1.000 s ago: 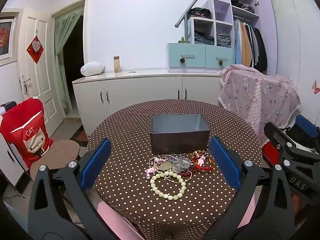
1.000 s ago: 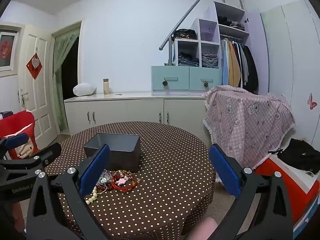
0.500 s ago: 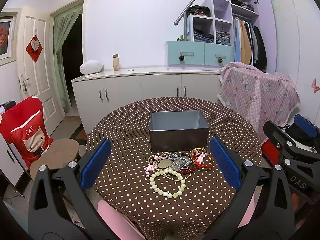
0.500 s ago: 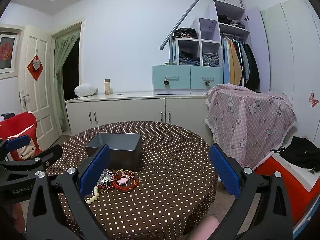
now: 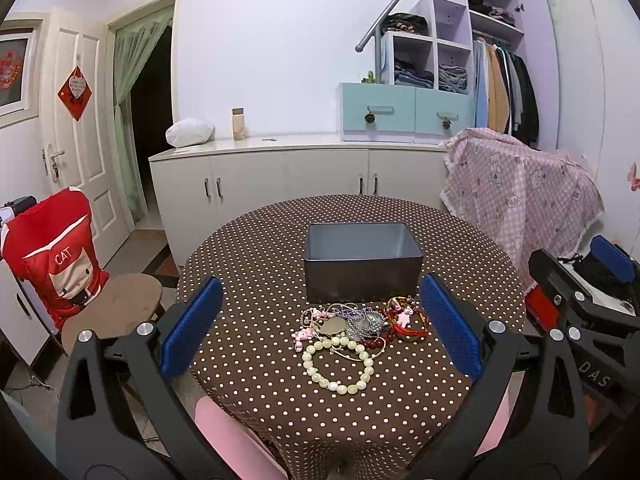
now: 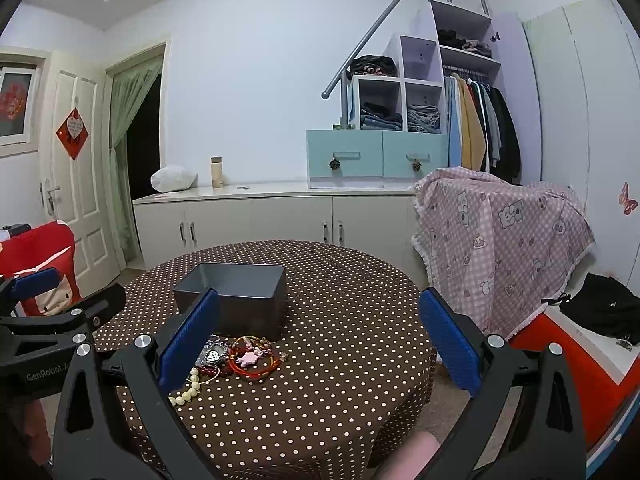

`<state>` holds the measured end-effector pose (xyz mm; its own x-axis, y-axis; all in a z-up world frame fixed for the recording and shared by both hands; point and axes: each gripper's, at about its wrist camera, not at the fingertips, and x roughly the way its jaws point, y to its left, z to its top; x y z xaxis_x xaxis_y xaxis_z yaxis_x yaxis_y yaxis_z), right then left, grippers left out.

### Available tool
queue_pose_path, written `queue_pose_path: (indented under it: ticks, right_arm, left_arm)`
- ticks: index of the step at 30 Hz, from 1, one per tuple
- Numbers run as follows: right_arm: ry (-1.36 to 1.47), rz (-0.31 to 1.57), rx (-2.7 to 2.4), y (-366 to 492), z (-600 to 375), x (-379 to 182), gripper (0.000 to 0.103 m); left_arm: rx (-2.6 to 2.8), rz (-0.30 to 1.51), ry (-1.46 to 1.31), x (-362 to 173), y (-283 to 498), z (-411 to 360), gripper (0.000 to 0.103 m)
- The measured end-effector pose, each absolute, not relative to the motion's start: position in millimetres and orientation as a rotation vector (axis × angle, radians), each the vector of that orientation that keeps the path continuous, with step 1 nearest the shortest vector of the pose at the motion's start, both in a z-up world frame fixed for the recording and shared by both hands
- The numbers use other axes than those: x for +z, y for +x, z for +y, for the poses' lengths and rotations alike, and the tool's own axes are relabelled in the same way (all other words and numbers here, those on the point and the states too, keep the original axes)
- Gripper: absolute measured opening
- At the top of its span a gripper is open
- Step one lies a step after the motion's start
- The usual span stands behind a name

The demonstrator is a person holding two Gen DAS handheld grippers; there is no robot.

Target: Organize jewelry

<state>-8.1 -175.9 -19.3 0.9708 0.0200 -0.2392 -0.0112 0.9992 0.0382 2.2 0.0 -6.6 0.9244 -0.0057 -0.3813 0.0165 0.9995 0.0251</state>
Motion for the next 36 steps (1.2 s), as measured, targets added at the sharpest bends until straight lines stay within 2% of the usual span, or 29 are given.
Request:
queue_pose_path:
  ticks: [36]
  right_arm:
    - [0.028, 0.25, 0.0, -9.9, -173.5, -16.9, 0.095]
  left_arm:
    - [-0.03, 0.383, 0.015, -4.3, -2.1, -0.1, 0.097]
